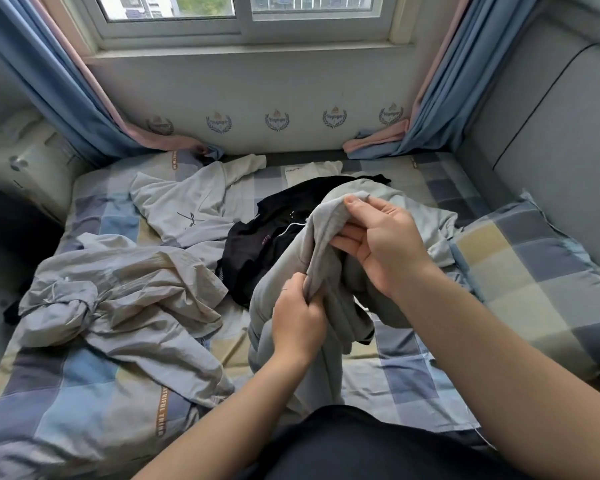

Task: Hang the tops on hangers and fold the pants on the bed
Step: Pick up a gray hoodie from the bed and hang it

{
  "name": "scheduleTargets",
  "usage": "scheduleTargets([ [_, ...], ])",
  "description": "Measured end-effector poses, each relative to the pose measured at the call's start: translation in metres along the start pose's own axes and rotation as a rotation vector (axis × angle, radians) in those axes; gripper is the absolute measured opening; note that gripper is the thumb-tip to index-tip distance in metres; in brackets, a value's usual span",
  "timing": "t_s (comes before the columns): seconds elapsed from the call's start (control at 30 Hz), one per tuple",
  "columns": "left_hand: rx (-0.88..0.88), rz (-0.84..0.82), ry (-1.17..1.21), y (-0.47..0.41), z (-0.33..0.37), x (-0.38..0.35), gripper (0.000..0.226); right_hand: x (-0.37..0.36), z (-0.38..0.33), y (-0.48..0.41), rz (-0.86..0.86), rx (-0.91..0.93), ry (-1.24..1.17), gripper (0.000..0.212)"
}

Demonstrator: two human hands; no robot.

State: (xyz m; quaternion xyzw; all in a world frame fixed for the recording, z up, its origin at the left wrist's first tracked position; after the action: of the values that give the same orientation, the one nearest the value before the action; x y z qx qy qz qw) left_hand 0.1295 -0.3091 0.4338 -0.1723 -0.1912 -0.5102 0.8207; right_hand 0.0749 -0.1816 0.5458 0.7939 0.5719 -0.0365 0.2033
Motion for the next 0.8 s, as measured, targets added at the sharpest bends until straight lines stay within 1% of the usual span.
scheduleTargets([
  [0.03, 0.024, -0.04, 0.084, -0.001, -0.002, 0.002, 0.022, 0.001, 0.0, -0.002, 0.003, 0.01, 0.027, 0.021],
  [0.1, 0.001, -0.078, 0.205, -0.004, 0.002, 0.009, 0.016, 0.005, 0.001, -0.008, 0.012, 0.042, 0.127, 0.022],
  [0.2, -0.018, -0.051, 0.353, -0.02, 0.012, 0.024, 0.019, 0.013, 0.002, -0.017, -0.01, 0.064, 0.324, 0.024],
  [0.33, 0.085, -0.122, 0.456, -0.032, 0.019, 0.036, 0.021, 0.026, 0.018, -0.013, -0.121, 0.042, 0.446, 0.018],
  [0.4, 0.173, -0.122, 0.533, -0.031, 0.02, 0.036, 0.024, 0.036, 0.036, -0.004, -0.175, 0.068, 0.471, 0.014],
  [0.43, 0.238, -0.113, 0.583, -0.032, 0.021, 0.036, 0.026, 0.042, 0.046, 0.002, -0.211, 0.088, 0.484, 0.019],
  [0.47, 0.307, -0.104, 0.635, -0.033, 0.022, 0.037, 0.028, 0.047, 0.058, 0.01, -0.261, 0.1, 0.506, 0.033],
  [0.5, 0.372, -0.095, 0.687, -0.036, 0.022, 0.037, 0.028, 0.053, 0.072, 0.018, -0.326, 0.095, 0.546, 0.053],
  [0.57, 0.461, -0.091, 0.76, -0.042, 0.021, 0.037, 0.027, 0.064, 0.102, 0.032, -0.398, 0.053, 0.717, 0.09],
  [0.6, 0.491, -0.097, 0.782, -0.043, 0.02, 0.036, 0.027, 0.07, 0.115, 0.036, -0.374, 0.048, 0.834, 0.098],
  [0.63, 0.515, -0.104, 0.79, -0.044, 0.02, 0.035, 0.027, 0.076, 0.125, 0.037, -0.316, 0.065, 0.947, 0.093],
  [0.67, 0.536, -0.107, 0.795, -0.044, 0.021, 0.035, 0.028, 0.08, 0.131, 0.036, -0.255, 0.093, 1.027, 0.075],
  [0.7, 0.552, -0.098, 0.798, -0.044, 0.02, 0.035, 0.029, 0.082, 0.132, 0.032, -0.204, 0.125, 1.101, 0.048],
  [0.73, 0.565, -0.082, 0.793, -0.046, 0.018, 0.036, 0.03, 0.083, 0.131, 0.027, -0.17, 0.17, 1.186, 0.026],
  [0.77, 0.562, -0.063, 0.769, -0.05, 0.016, 0.037, 0.029, 0.083, 0.128, 0.021, -0.151, 0.214, 1.258, 0.015],
  [0.8, 0.541, -0.043, 0.717, -0.056, 0.014, 0.04, 0.028, 0.084, 0.124, 0.015, -0.139, 0.247, 1.284, 0.01],
])
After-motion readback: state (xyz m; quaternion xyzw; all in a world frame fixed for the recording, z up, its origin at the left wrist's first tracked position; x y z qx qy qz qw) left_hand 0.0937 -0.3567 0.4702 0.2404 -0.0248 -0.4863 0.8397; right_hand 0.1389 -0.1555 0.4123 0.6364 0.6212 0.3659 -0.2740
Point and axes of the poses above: each hand's wrist, its own y-axis away from the middle knuckle, its own x-axis out of the back of the hand, z = x × y, the point moved 4 cm from there along -y, towards the middle knuckle, and after that the axes turned 15 degrees about z, right-handed, at the moved point
